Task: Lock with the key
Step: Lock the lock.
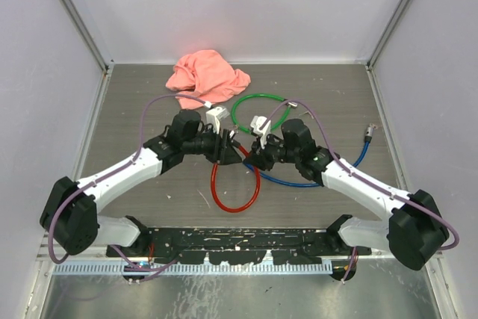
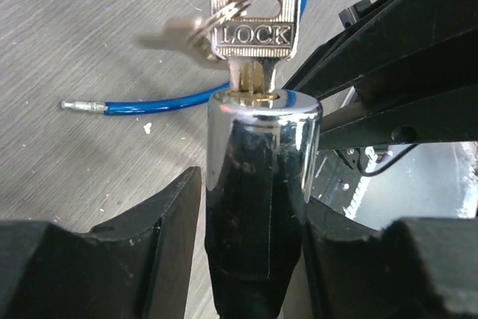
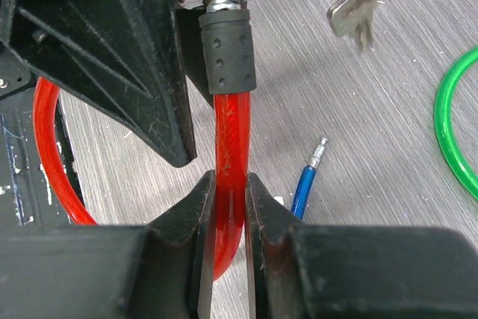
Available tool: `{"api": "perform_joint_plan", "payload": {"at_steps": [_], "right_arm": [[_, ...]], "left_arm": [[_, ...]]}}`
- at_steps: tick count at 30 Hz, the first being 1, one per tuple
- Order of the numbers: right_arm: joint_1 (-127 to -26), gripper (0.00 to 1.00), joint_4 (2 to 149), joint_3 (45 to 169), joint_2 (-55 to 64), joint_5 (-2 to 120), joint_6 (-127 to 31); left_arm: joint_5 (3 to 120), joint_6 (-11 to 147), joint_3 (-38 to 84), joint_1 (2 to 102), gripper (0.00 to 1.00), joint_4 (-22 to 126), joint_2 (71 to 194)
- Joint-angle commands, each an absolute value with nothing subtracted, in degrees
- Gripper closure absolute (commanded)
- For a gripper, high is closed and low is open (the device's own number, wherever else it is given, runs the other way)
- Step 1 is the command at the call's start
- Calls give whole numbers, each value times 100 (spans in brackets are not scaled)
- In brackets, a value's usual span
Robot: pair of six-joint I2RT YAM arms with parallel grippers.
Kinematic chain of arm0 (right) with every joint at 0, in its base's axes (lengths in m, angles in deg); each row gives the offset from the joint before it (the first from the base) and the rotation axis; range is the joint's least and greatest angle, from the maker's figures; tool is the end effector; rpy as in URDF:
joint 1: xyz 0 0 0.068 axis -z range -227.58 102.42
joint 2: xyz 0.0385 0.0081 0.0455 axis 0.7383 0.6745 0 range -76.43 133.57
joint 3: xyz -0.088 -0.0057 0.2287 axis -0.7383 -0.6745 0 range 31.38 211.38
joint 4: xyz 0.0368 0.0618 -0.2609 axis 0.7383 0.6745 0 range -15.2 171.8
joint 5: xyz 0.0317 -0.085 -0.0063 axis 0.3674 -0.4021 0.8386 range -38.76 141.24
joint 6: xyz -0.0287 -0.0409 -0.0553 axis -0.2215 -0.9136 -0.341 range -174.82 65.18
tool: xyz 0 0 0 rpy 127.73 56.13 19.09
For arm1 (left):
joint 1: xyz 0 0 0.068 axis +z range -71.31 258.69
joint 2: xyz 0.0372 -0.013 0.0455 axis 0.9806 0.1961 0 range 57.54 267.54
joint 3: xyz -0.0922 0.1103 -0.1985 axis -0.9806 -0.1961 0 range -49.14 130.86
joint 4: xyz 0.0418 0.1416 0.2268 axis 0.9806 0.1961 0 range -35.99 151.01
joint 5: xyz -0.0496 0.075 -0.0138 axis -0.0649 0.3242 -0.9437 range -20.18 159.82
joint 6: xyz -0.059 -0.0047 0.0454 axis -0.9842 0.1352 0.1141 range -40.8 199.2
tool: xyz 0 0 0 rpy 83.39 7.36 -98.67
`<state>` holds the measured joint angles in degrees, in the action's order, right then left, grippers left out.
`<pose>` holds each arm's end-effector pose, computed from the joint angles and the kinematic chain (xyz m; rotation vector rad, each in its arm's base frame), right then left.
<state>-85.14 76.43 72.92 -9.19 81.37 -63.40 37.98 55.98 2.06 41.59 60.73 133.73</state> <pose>0.2174 0.2068 0.2153 -1.1163 1.7606 0.8495 0.2420 -0.2245 0.2219 0.6262 2.1872 -1.1835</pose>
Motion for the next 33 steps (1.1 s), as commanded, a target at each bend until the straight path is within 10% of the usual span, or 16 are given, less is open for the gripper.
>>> {"api": "perform_joint_plan", "payload": {"at_steps": [1,33], "right_arm": [[-8628,99,6100,7261,-942,8821,-5967],[-8641,99,-244,4993,867,8741,-7219]], "left_arm": [[4374,5415,-105,4050,56,4596,13072],[4602,9922,1065,3439,84,7463,13517]]}}
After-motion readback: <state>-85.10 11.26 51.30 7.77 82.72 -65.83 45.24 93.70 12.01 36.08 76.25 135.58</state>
